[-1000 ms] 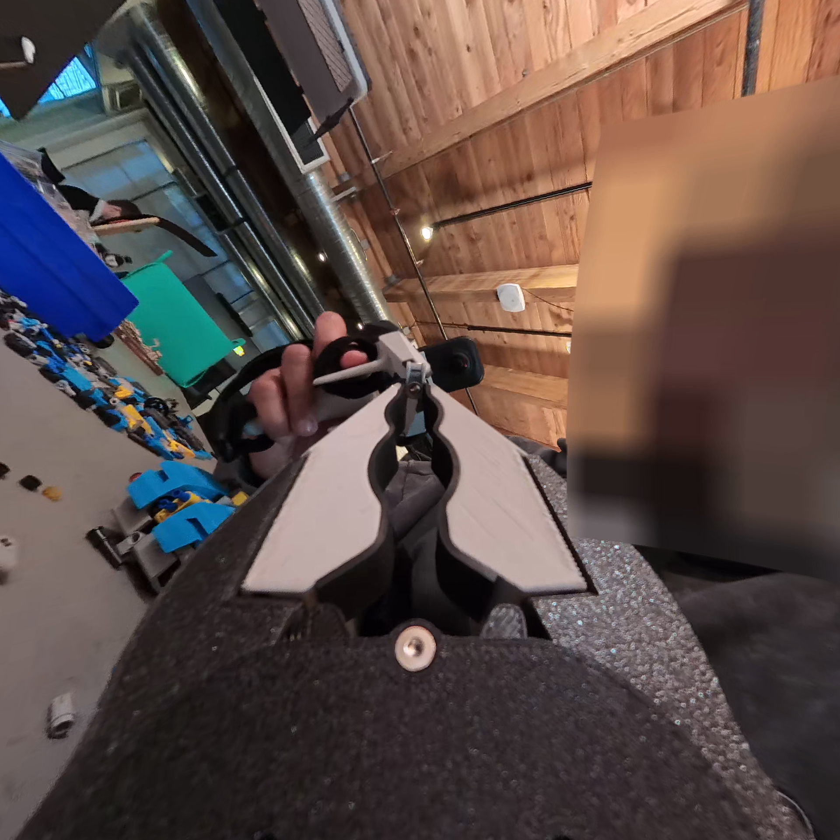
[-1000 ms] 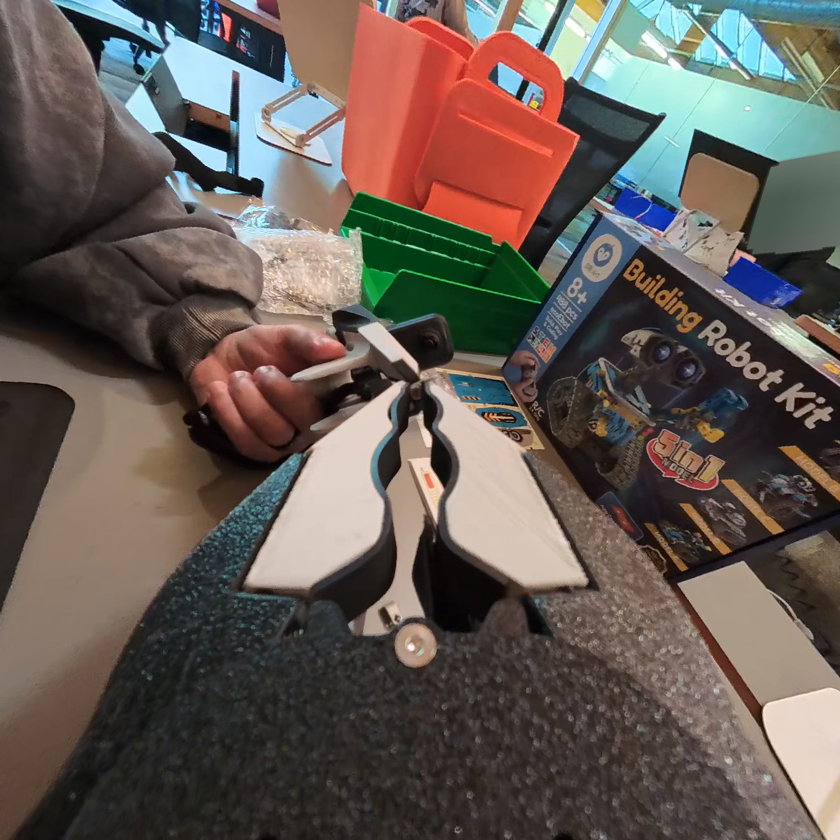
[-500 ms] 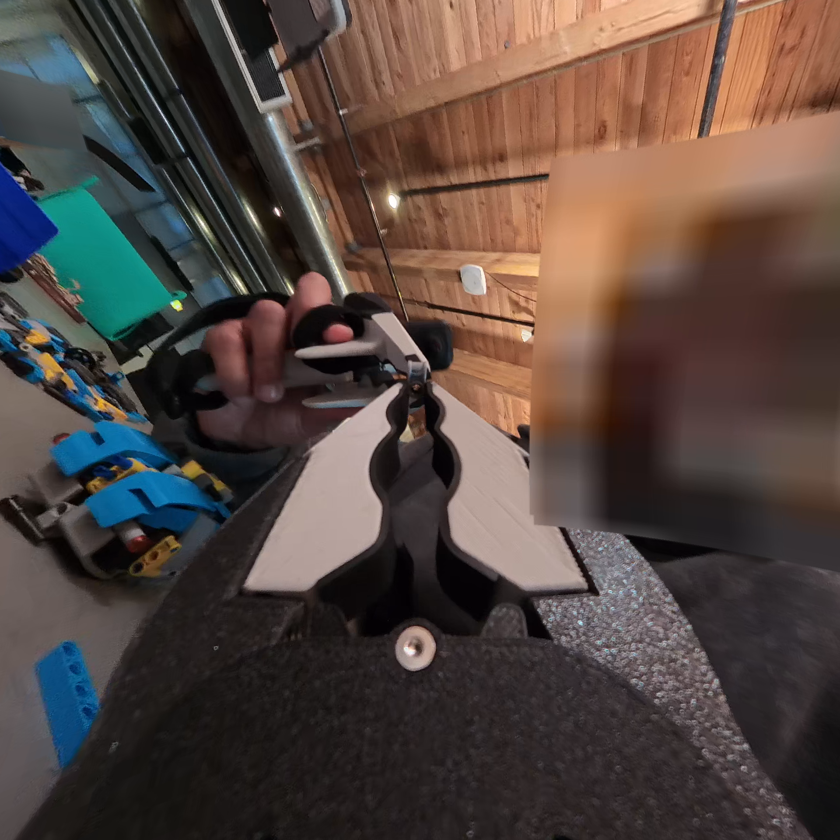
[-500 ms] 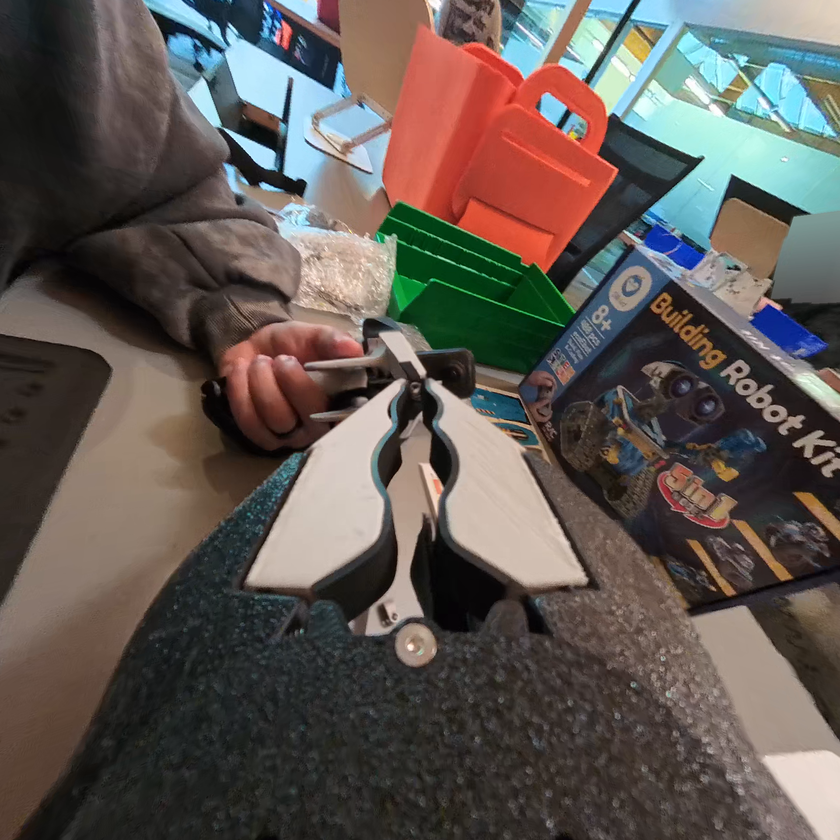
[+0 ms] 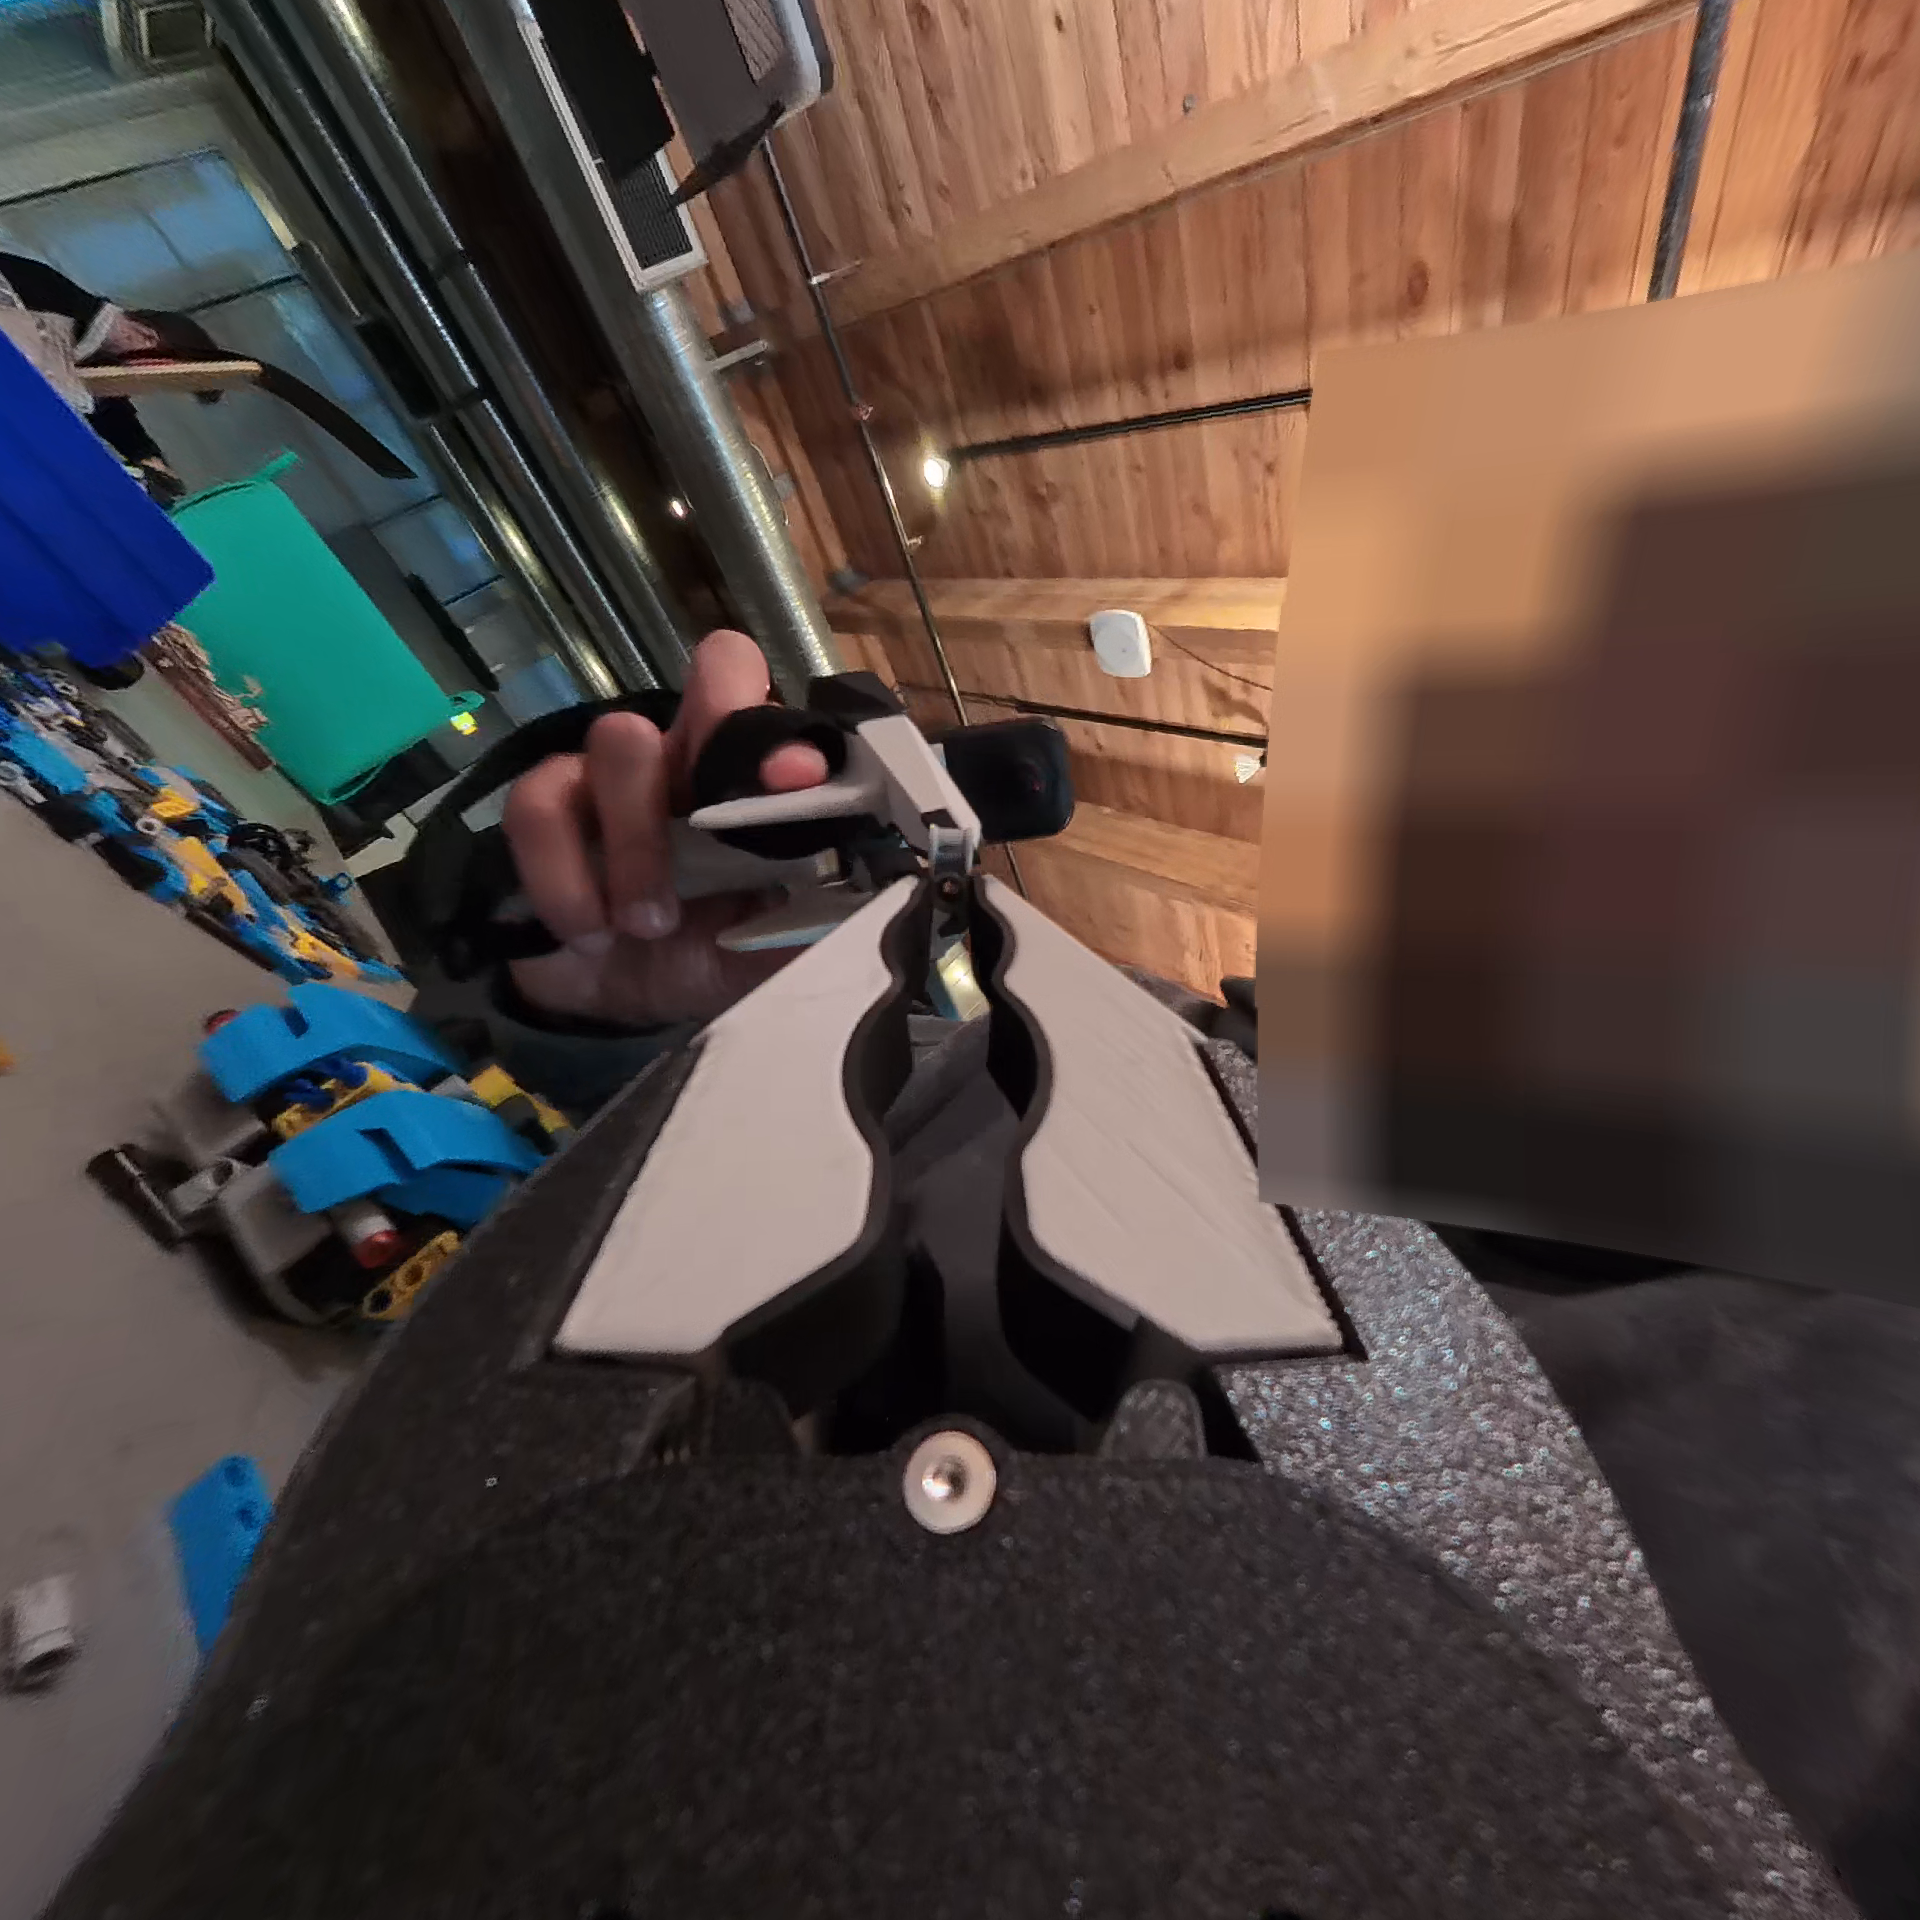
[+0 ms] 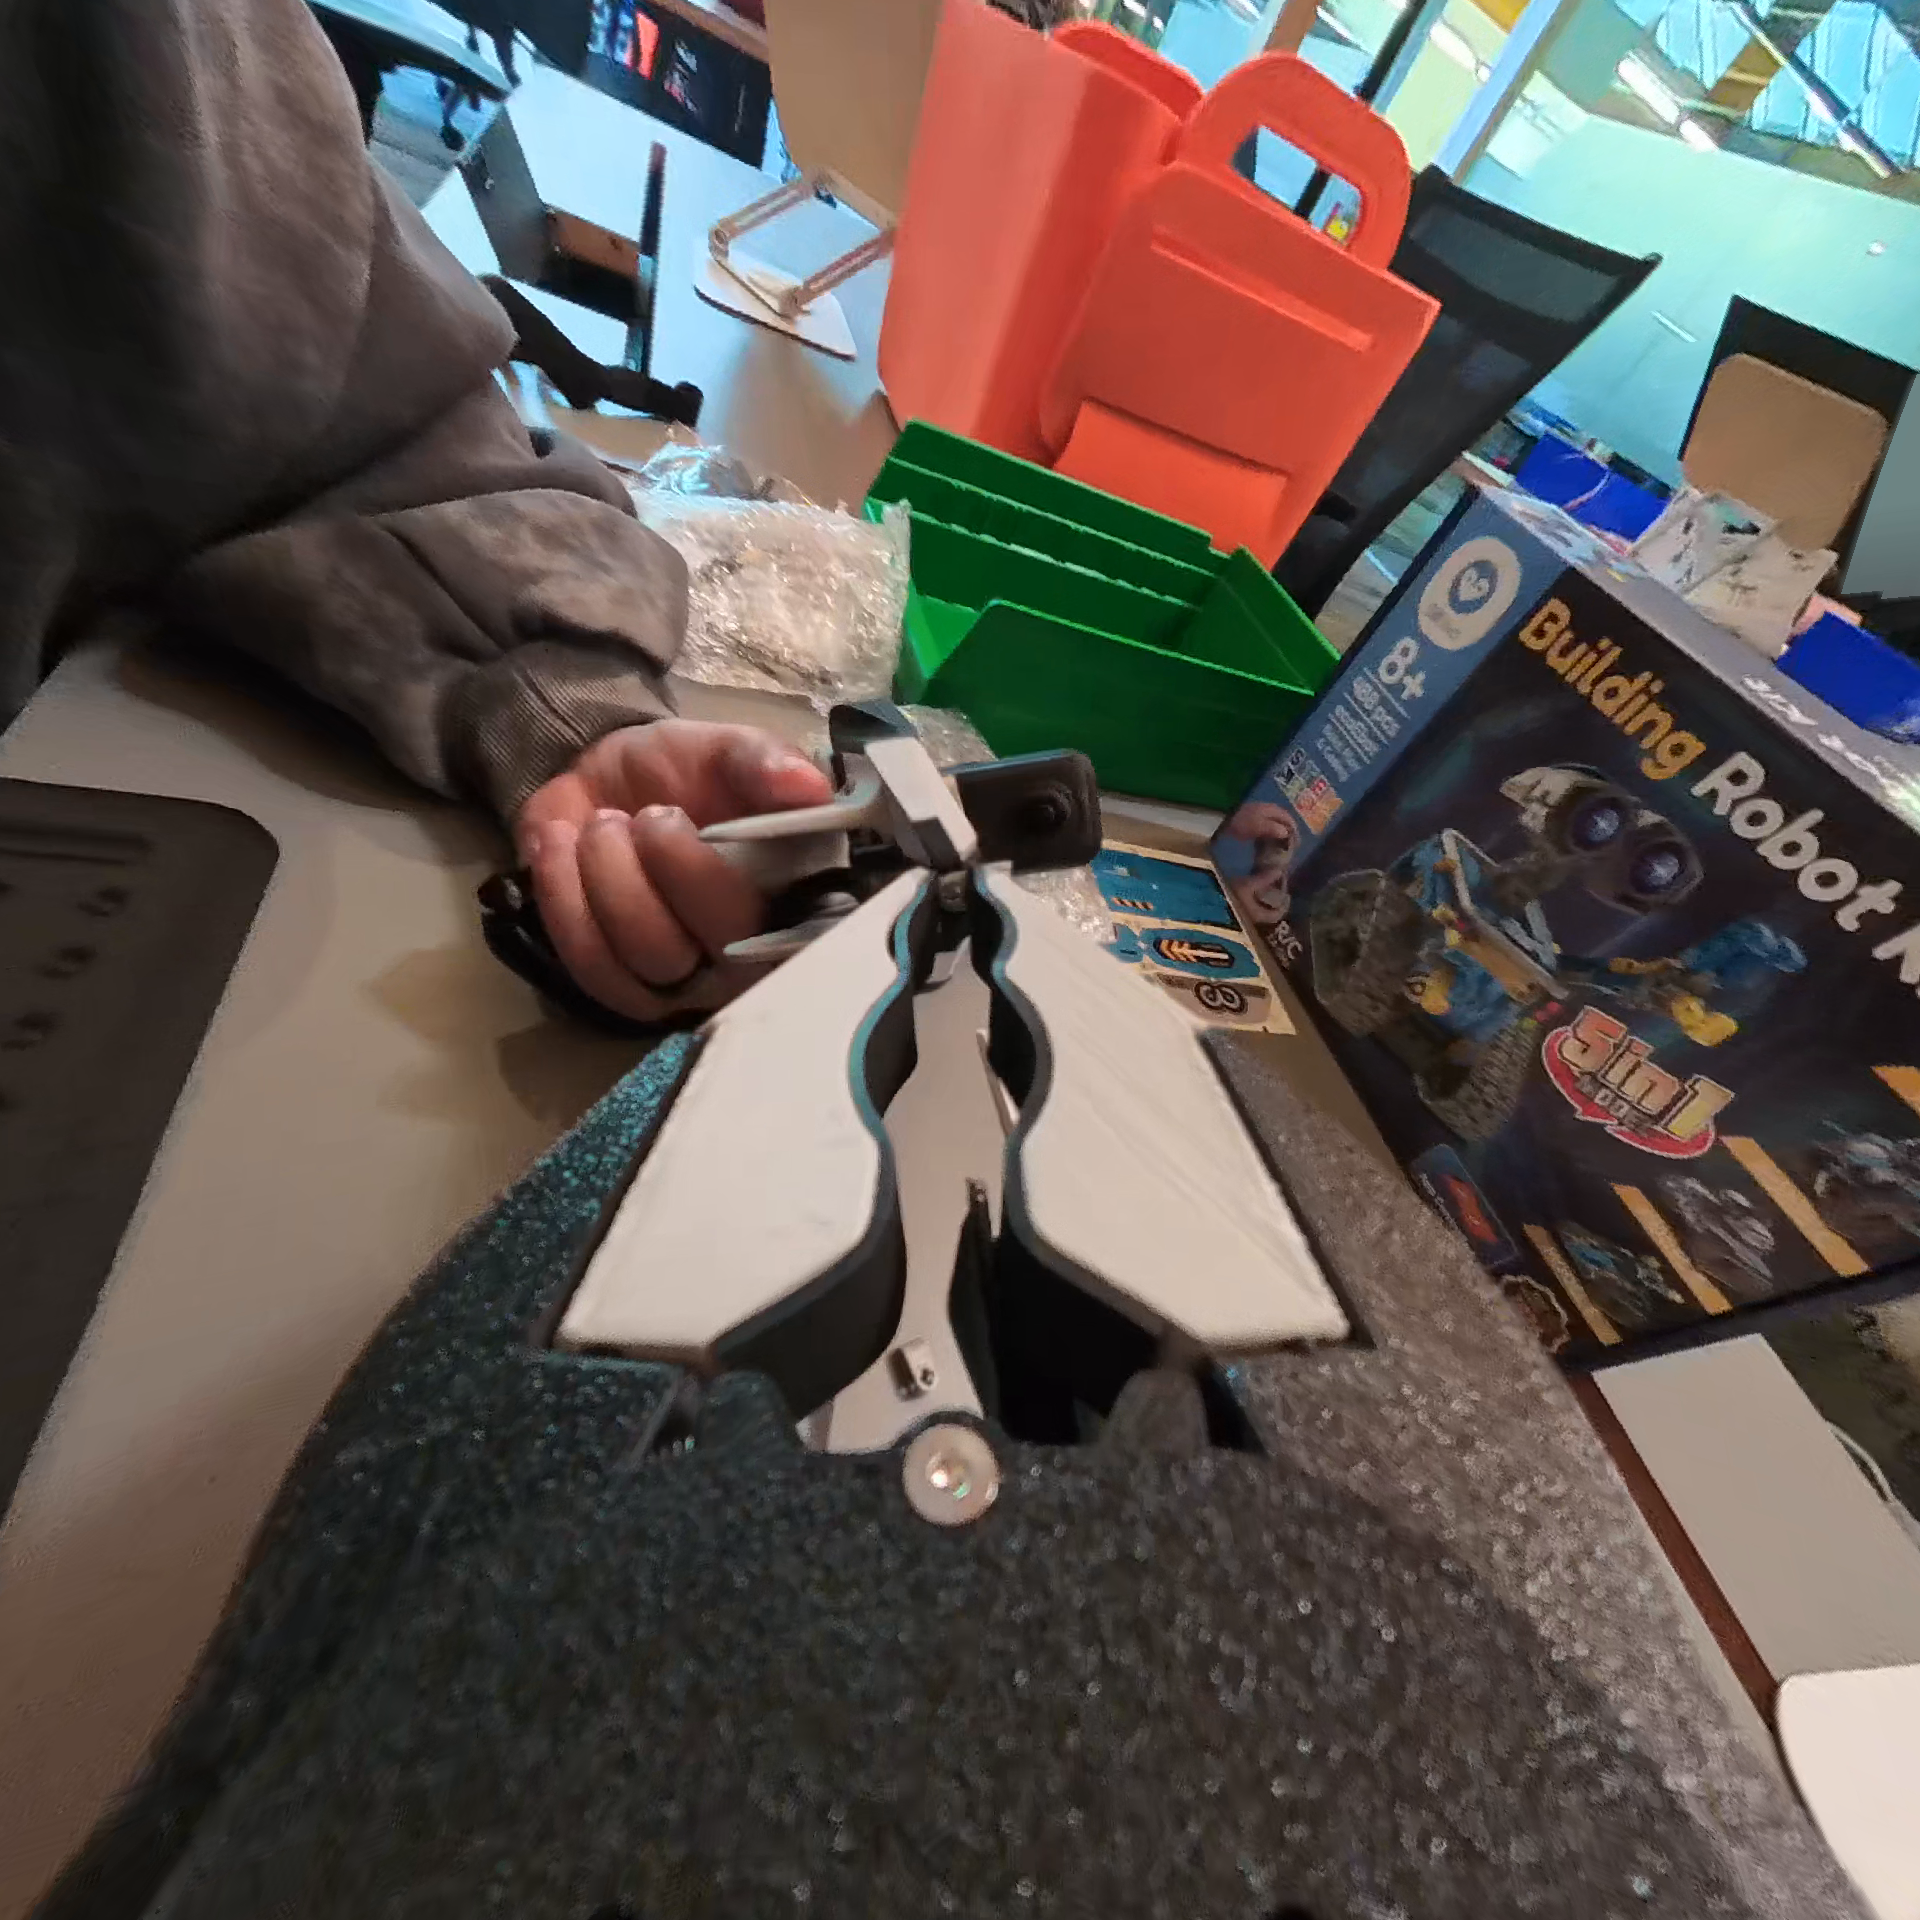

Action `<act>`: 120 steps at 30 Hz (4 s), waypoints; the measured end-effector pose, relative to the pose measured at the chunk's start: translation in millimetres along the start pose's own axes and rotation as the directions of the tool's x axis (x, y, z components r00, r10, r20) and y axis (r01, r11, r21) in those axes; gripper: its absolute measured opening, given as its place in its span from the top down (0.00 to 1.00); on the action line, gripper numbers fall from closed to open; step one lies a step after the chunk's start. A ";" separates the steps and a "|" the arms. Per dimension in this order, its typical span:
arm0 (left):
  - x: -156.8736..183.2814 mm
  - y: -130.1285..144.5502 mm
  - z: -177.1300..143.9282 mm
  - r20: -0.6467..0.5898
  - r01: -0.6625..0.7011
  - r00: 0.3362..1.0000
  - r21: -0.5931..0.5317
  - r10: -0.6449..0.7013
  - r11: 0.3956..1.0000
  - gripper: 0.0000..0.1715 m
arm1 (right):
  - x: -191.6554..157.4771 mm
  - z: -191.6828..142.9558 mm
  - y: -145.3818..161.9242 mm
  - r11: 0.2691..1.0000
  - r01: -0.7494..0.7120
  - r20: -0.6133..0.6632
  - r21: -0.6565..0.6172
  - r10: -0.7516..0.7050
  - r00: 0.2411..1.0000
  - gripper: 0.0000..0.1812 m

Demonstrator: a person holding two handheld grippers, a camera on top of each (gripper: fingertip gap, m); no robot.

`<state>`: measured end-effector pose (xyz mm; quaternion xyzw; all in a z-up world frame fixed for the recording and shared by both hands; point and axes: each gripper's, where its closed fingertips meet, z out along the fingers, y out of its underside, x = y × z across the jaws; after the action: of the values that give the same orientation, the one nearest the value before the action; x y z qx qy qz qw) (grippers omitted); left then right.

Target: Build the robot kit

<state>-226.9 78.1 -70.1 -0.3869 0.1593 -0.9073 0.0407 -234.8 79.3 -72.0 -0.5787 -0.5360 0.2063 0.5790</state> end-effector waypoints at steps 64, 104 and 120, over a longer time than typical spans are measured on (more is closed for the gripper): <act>-10.9 0.5 -0.4 0.206 -0.250 0.944 -0.061 0.257 0.966 0.97 | 2.9 -2.1 15.4 0.996 -0.022 -0.025 -0.084 0.020 1.000 1.00; -36.0 5.8 -72.7 0.356 -0.512 0.223 -0.750 0.907 0.420 0.96 | -0.4 -76.5 187.5 0.709 -0.279 0.018 -0.648 0.380 0.925 0.90; -35.6 5.9 -72.7 0.359 -0.511 0.235 -0.745 0.903 0.429 0.96 | -6.6 -71.1 196.3 0.697 -0.281 0.034 -0.660 0.401 0.915 0.96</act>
<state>-254.3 98.3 -143.8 -0.5839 0.5099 -0.4644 0.4282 -101.1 89.8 -232.2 -0.8101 -0.5054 0.1645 0.2474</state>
